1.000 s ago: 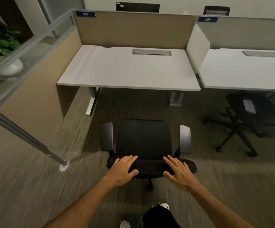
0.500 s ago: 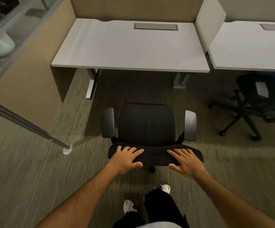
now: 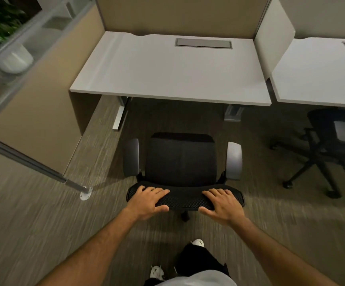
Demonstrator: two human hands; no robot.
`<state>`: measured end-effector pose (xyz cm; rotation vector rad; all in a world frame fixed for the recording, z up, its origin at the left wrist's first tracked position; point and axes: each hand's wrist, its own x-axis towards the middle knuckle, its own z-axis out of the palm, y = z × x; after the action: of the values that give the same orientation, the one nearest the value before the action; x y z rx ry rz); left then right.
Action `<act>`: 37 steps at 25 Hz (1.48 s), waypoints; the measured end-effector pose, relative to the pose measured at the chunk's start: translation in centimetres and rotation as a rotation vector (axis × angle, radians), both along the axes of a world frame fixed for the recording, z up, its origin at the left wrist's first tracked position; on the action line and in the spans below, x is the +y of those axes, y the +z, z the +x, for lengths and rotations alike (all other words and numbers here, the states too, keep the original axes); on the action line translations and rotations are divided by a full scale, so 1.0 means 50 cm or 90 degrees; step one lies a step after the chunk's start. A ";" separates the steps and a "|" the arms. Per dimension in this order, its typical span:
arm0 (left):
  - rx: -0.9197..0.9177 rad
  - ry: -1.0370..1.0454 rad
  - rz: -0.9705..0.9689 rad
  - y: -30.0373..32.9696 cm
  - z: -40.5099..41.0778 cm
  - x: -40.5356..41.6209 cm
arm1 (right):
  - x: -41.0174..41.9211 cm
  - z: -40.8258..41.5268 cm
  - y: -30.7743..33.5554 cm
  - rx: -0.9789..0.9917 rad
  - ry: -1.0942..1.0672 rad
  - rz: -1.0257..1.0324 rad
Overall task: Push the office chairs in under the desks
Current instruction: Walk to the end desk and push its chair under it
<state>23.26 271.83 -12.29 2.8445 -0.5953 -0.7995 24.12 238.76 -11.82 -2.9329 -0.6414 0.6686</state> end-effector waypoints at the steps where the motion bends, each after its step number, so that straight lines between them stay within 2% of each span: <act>1: 0.012 0.005 -0.001 0.003 0.019 -0.001 | -0.003 0.028 0.002 0.025 0.012 0.006; 5: 0.016 0.022 -0.013 0.018 0.100 0.012 | -0.016 0.166 0.023 0.110 0.053 -0.004; 8: -0.004 0.036 -0.025 0.017 0.137 0.028 | -0.015 0.200 0.012 0.075 0.013 -0.037; 13: -0.045 0.051 -0.025 0.005 0.219 0.063 | 0.018 0.258 -0.004 0.041 0.008 -0.001; 19: -0.016 0.049 -0.033 -0.003 0.361 0.129 | 0.078 0.376 -0.001 0.083 -0.011 0.025; 24: 0.005 0.029 -0.028 0.011 0.515 0.185 | 0.139 0.499 0.010 0.071 -0.040 0.027; 37: -0.028 0.037 -0.053 -0.003 0.792 0.295 | 0.255 0.760 0.005 0.040 -0.069 0.012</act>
<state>62.87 286.57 -12.43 2.7958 -0.5357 -0.6876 62.10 251.52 -11.57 -2.8914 -0.4766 0.7343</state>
